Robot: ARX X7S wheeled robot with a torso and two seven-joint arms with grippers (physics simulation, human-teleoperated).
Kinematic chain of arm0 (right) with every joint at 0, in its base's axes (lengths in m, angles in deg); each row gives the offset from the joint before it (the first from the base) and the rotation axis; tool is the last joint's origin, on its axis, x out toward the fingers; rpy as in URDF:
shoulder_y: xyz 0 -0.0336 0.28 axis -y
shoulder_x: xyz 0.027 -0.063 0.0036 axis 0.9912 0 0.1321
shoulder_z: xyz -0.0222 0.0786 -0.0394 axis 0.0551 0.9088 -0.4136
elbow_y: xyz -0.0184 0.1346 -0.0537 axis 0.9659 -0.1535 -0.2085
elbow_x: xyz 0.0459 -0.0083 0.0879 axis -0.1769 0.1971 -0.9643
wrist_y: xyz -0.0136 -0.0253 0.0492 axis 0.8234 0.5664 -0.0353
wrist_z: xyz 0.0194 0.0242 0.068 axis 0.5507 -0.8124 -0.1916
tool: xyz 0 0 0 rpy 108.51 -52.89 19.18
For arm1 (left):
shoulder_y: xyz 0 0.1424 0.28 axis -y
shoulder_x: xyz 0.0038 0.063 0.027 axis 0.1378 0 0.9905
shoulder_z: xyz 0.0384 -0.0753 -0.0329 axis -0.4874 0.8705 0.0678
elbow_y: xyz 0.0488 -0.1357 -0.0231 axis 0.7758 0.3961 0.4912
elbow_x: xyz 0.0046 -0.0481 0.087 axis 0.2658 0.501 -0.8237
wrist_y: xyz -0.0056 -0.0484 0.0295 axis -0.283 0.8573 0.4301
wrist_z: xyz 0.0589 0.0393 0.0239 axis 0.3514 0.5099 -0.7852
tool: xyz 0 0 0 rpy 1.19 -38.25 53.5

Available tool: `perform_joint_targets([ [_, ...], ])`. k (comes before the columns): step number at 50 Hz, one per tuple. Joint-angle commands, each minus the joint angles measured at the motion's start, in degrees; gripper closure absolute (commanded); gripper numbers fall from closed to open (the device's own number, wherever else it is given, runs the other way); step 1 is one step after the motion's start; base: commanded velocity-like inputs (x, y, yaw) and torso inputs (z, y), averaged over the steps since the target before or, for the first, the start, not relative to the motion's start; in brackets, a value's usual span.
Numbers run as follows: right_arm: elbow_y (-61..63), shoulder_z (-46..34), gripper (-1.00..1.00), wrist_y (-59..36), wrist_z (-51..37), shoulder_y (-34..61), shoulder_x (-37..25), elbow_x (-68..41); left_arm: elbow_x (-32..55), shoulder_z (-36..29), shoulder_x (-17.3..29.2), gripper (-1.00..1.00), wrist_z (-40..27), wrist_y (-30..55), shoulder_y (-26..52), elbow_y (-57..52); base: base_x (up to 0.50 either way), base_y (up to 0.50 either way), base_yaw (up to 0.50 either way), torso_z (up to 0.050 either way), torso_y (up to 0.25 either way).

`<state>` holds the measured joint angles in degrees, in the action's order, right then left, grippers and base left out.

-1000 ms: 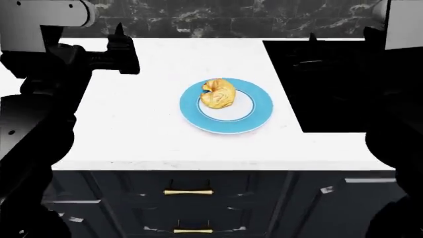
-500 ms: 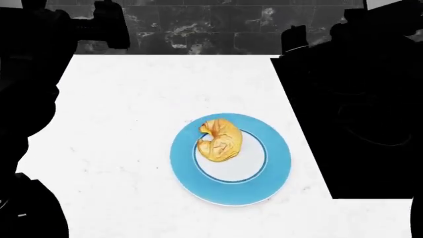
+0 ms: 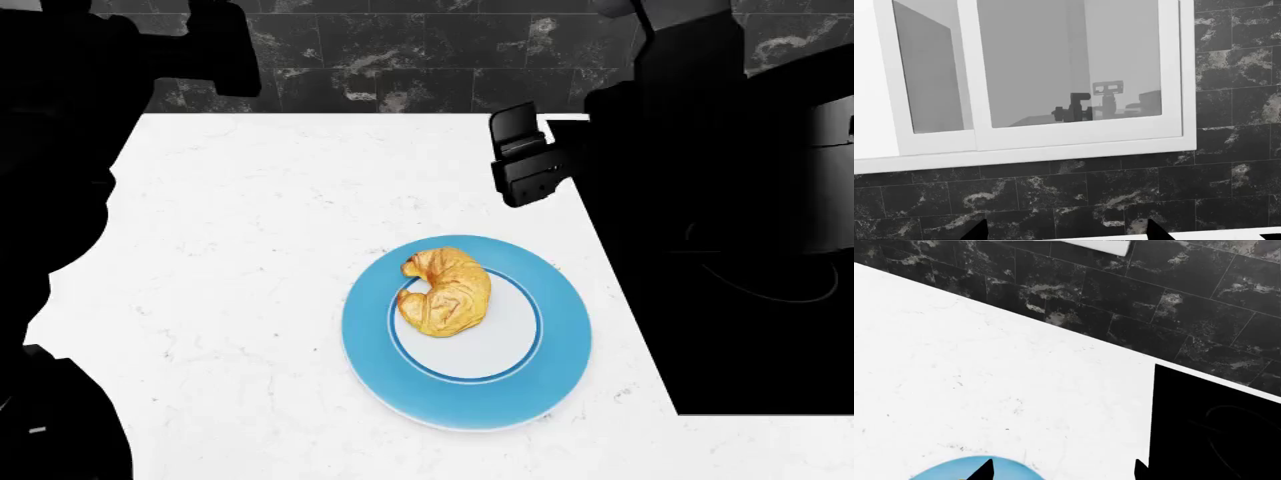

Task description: Pick the croissant and place it on the pan. Then turn on the stove to warm the croissant.

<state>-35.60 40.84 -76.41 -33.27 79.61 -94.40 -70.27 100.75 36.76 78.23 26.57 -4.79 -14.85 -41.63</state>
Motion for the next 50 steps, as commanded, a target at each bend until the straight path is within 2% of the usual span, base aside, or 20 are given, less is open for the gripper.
perform_joint_targets([
  [1, -6.1, -10.4, -1.00, 3.9, -10.0, 1.8, 0.8, -22.7, -0.1, -0.5, 0.3, -1.00, 0.1, -1.7, -0.8, 1.0, 0.00, 0.00, 0.00, 0.000, 0.000],
  [6, -8.0, -15.2, -1.00, 3.5, -11.6, 2.8, 0.6, -26.0, 0.4, -0.4, 0.4, -1.00, 0.0, -0.7, -0.6, 0.4, 0.00, 0.00, 0.00, 0.000, 0.000],
  [9, -9.0, -15.2, -1.00, 3.6, -11.1, 3.5, 1.0, -25.0, 0.6, -0.3, 0.4, -1.00, -0.1, -0.5, -0.8, 0.2, 0.00, 0.00, 0.00, 0.000, 0.000],
  [10, -8.6, -14.9, -1.00, 7.4, -13.0, 2.6, 0.6, -25.0, 0.6, -0.3, 0.6, -1.00, 0.0, -1.0, -1.2, 0.2, 0.00, 0.00, 0.00, 0.000, 0.000],
  [11, -9.0, -14.9, -1.00, 4.7, -11.3, 3.1, 1.1, -23.8, 0.8, 0.0, 0.5, -1.00, -0.1, -0.5, -1.1, 0.0, 0.00, 0.00, 0.00, 0.000, 0.000],
  [22, -9.0, -16.2, -1.00, 8.5, -10.6, -0.9, 2.0, -25.4, 1.0, -0.3, 0.7, -1.00, -0.3, -1.0, -1.9, 0.1, 0.00, 0.00, 0.00, 0.000, 0.000],
  [38, -10.1, -12.4, -1.00, 9.1, -1.7, -7.6, 3.7, -16.2, 1.0, -0.7, 0.8, -1.00, -0.4, -2.2, -2.9, 0.6, 0.00, 0.00, 0.00, 0.000, 0.000],
  [50, -10.2, -12.2, -1.00, 9.7, 1.4, -10.7, 4.1, -12.8, 1.2, -1.0, 1.1, -1.00, -0.6, -2.6, -3.5, 0.7, 0.00, 0.00, 0.00, 0.000, 0.000],
])
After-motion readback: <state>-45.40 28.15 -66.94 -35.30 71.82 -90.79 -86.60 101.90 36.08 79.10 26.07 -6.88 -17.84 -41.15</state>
